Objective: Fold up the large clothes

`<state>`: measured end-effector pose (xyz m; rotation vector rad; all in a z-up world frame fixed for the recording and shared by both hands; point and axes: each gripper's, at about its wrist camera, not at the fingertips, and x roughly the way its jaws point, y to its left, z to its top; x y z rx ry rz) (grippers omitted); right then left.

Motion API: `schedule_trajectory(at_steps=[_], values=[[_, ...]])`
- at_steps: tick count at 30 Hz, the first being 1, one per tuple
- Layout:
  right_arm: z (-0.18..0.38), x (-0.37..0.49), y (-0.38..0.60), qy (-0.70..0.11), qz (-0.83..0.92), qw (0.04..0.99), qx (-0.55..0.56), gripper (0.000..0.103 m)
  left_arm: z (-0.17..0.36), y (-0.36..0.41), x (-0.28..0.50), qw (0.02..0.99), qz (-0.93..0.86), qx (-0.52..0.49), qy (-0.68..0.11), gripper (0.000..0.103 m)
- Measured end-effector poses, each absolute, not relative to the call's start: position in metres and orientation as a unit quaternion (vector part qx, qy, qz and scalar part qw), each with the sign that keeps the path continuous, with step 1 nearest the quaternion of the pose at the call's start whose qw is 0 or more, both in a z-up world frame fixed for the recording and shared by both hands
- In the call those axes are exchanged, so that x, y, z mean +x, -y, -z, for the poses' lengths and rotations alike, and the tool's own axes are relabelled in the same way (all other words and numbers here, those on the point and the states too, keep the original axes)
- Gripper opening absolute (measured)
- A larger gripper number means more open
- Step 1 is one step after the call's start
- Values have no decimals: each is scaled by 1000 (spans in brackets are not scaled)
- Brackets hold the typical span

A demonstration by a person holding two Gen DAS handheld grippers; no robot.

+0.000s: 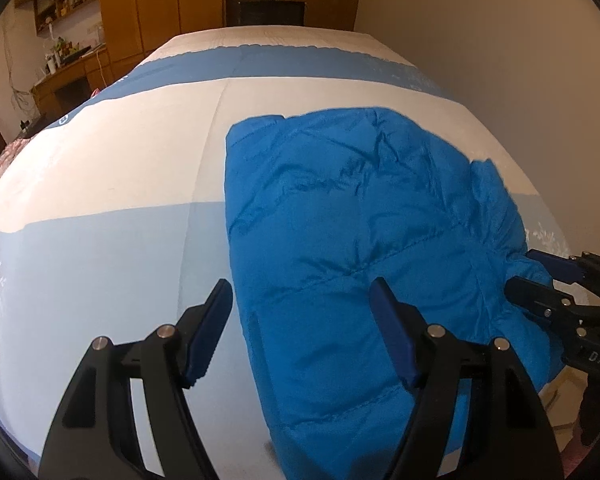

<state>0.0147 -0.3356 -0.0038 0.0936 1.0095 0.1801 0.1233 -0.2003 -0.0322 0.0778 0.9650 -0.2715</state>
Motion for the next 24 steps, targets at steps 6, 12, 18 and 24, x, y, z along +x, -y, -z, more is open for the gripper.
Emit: schedule_trajectory(at_steps=[6, 12, 18, 24], values=[[34, 12, 342, -486, -89, 867, 66, 51, 52, 190, 124, 868, 141, 16, -476, 72], [26, 7, 345, -474, -84, 873, 78, 51, 47, 188, 111, 876, 133, 25, -463, 72], [5, -10, 347, -452, -86, 884, 79, 51, 35, 185, 94, 884, 129, 30, -447, 71], [6, -18, 344, -457, -81, 884, 64, 51, 34, 183, 84, 884, 137, 33, -445, 71]])
